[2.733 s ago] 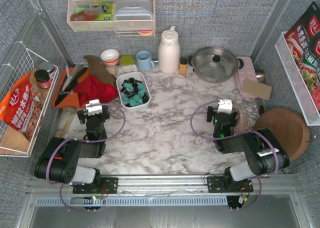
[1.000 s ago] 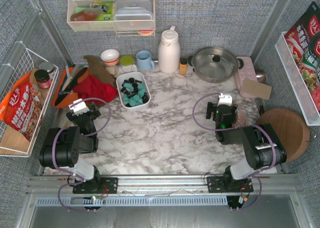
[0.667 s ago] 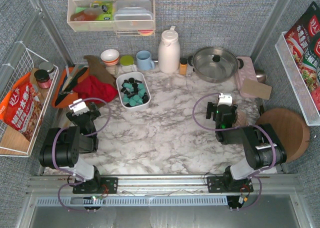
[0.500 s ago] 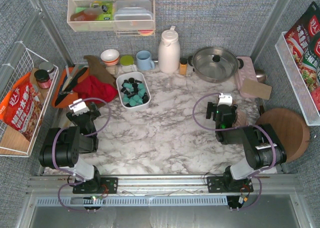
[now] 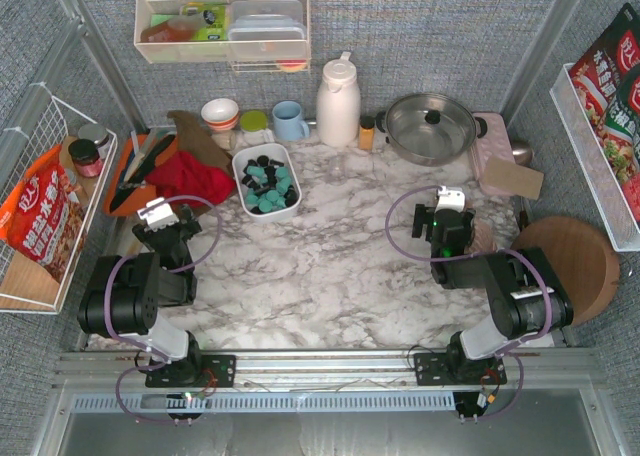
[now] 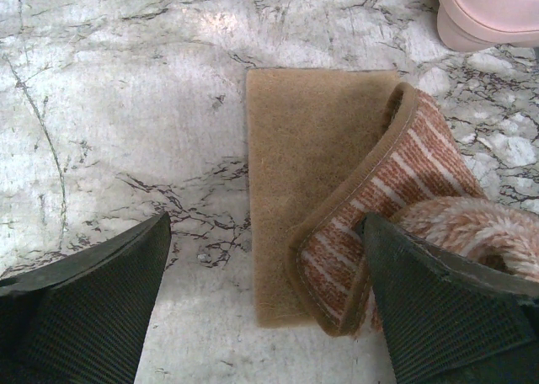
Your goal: Mix the coffee capsules in the storage basket
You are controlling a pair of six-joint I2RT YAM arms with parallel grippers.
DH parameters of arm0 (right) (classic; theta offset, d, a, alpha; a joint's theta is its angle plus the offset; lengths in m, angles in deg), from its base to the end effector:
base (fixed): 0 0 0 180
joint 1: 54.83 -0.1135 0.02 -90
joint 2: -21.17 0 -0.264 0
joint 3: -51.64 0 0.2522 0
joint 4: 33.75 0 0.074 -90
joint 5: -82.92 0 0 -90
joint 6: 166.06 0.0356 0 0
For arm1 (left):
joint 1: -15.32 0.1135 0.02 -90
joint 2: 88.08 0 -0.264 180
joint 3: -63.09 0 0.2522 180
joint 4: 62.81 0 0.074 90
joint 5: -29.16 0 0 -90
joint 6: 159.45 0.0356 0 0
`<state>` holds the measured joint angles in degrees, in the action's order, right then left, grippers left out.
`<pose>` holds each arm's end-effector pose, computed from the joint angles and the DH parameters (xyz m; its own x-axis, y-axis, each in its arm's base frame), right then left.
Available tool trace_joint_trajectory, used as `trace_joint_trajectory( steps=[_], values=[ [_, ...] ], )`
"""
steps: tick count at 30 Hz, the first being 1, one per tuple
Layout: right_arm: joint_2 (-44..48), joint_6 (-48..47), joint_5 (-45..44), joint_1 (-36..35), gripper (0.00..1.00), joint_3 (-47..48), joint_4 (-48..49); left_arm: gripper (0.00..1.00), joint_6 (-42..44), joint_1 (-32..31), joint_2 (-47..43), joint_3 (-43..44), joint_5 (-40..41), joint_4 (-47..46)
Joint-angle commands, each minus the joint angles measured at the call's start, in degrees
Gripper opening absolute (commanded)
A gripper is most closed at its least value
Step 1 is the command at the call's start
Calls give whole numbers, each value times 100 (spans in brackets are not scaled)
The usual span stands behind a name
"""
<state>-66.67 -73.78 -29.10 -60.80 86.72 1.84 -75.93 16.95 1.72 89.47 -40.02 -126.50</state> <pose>0.2649 0.0143 0.1449 -0.2830 0.0075 -0.9591 0.2713 0.9597 -0.0726 0.2387 0.0195 0.1525 0.0478 -0.1042 -0.9934 -0.3789 0.9183 -0.1145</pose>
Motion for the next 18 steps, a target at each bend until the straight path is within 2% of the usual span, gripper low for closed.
trace_joint_trajectory(
  steps=[1, 18],
  values=[
    [32, 35, 33, 10, 99, 65, 14, 99, -46, 3, -7, -3, -52, -85],
    [22, 40, 54, 17, 99, 72, -3, 99, -46, 4, -6, -3, -52, -81]
  ],
)
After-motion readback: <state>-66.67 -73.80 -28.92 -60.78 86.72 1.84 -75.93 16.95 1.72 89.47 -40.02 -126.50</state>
